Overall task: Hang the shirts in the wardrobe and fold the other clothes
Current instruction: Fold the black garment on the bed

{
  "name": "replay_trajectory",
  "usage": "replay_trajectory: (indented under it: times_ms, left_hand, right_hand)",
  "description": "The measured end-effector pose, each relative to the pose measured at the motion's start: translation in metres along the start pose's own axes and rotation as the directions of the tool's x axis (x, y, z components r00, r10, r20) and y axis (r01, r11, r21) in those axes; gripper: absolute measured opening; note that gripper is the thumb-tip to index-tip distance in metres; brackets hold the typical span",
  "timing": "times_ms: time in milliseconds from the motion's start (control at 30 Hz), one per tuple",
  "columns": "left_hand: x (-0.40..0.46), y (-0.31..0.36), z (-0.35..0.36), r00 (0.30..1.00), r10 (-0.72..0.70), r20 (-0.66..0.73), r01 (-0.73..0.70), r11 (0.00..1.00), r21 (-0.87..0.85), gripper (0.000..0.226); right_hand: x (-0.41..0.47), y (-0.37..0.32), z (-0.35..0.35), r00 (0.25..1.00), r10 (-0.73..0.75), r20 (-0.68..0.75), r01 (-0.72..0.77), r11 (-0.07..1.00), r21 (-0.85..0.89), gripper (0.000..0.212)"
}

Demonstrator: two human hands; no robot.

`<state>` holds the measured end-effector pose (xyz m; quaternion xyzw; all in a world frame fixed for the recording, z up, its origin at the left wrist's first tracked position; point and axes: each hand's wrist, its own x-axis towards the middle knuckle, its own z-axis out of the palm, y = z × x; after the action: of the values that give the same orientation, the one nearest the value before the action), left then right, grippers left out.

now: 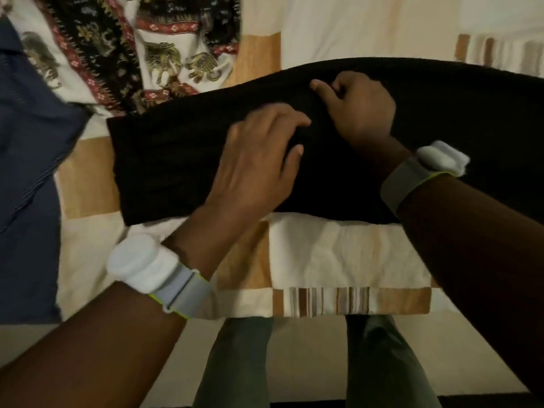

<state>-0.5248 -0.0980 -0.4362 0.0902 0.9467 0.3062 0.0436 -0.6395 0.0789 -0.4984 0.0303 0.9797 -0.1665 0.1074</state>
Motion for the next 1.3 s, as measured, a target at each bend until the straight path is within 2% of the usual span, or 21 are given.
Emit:
replay_trajectory:
  times_ms: [67,167,233,300,400,433,500,600,667,733,833,967,1067,1133,1167,1200,1233,1300]
  left_hand:
    - [0.013,0.020,0.028,0.990,-0.063,0.123,0.067,0.997,-0.026,0.051]
    - [0.030,0.023,0.047,0.982,-0.167,0.094,0.167,0.986,0.008,0.051]
    - [0.038,0.031,0.054,0.977,-0.201,0.067,0.197,0.979,0.052,0.044]
    - [0.046,0.049,0.064,0.971,-0.219,0.093,0.201,0.964,0.171,0.041]
    - [0.057,0.071,0.074,0.960,-0.268,0.081,0.230,0.920,0.317,0.051]
    - [0.066,0.090,0.084,0.971,-0.228,0.078,0.191,0.926,0.325,0.054]
    - [0.077,0.120,0.103,0.987,-0.077,0.144,0.023,0.938,0.346,0.060]
    - [0.097,0.162,0.136,0.932,0.098,0.349,-0.209,0.932,0.296,0.068]
    - [0.111,0.184,0.154,0.883,0.155,0.443,-0.291,0.921,0.258,0.058]
    - [0.121,0.196,0.162,0.872,0.212,0.441,-0.331,0.919,0.213,0.039]
    - [0.139,0.208,0.163,0.930,0.134,0.342,-0.183,0.976,0.115,0.020]
    - [0.155,0.211,0.162,0.952,-0.028,0.306,0.005,0.997,0.076,0.016]
    - [0.169,0.214,0.166,0.957,-0.103,0.272,0.089,0.994,0.062,0.016]
    - [0.174,0.208,0.171,0.958,-0.152,0.241,0.140,0.988,0.069,0.015]
    - [0.176,0.205,0.173,0.957,-0.181,0.228,0.168,0.983,0.073,0.016]
    - [0.178,0.203,0.176,0.954,-0.213,0.209,0.203,0.977,0.067,0.017]
    - [0.181,0.202,0.177,0.953,-0.240,0.187,0.235,0.971,0.049,0.018]
    - [0.186,0.201,0.177,0.943,-0.291,0.161,0.292,0.956,0.017,0.018]
  right_hand:
    - [0.005,0.001,0.000,0.999,-0.025,0.025,0.025,1.000,0.005,0.059]
    - [0.010,-0.004,-0.006,0.986,-0.122,0.111,0.113,0.990,0.083,0.053]
    - [0.007,0.011,-0.017,0.973,-0.186,0.136,0.173,0.980,0.103,0.037]
    - [-0.002,0.051,-0.033,0.965,-0.218,0.145,0.207,0.974,0.088,0.030]
    - [-0.028,0.112,-0.054,0.958,-0.199,0.206,0.184,0.979,0.088,0.039]
    - [-0.037,0.144,-0.066,0.964,-0.158,0.213,0.143,0.986,0.086,0.042]
    - [-0.057,0.189,-0.078,0.971,-0.090,0.221,0.076,0.995,0.072,0.046]
    - [-0.075,0.232,-0.097,0.981,-0.005,0.194,-0.012,0.996,0.083,0.045]
    - [-0.078,0.249,-0.104,0.986,0.040,0.160,-0.064,0.987,0.148,0.034]
    - [-0.078,0.257,-0.108,0.992,0.056,0.116,-0.083,0.966,0.244,0.022]
    - [-0.076,0.276,-0.115,0.990,0.062,0.123,-0.102,0.930,0.354,0.014]
    - [-0.075,0.300,-0.126,0.925,0.132,0.356,-0.321,0.773,0.547,0.009]
    - [-0.072,0.334,-0.141,0.882,0.210,0.422,-0.439,0.691,0.575,0.020]
    - [-0.070,0.354,-0.153,0.822,0.199,0.534,-0.544,0.555,0.630,0.026]
    - [-0.070,0.364,-0.159,0.791,0.172,0.587,-0.579,0.520,0.628,0.028]
    - [-0.069,0.375,-0.167,0.771,0.146,0.620,-0.586,0.545,0.600,0.034]
    - [-0.068,0.389,-0.174,0.768,0.126,0.628,-0.552,0.628,0.549,0.032]
    - [-0.066,0.416,-0.191,0.792,0.080,0.605,-0.426,0.782,0.454,0.014]
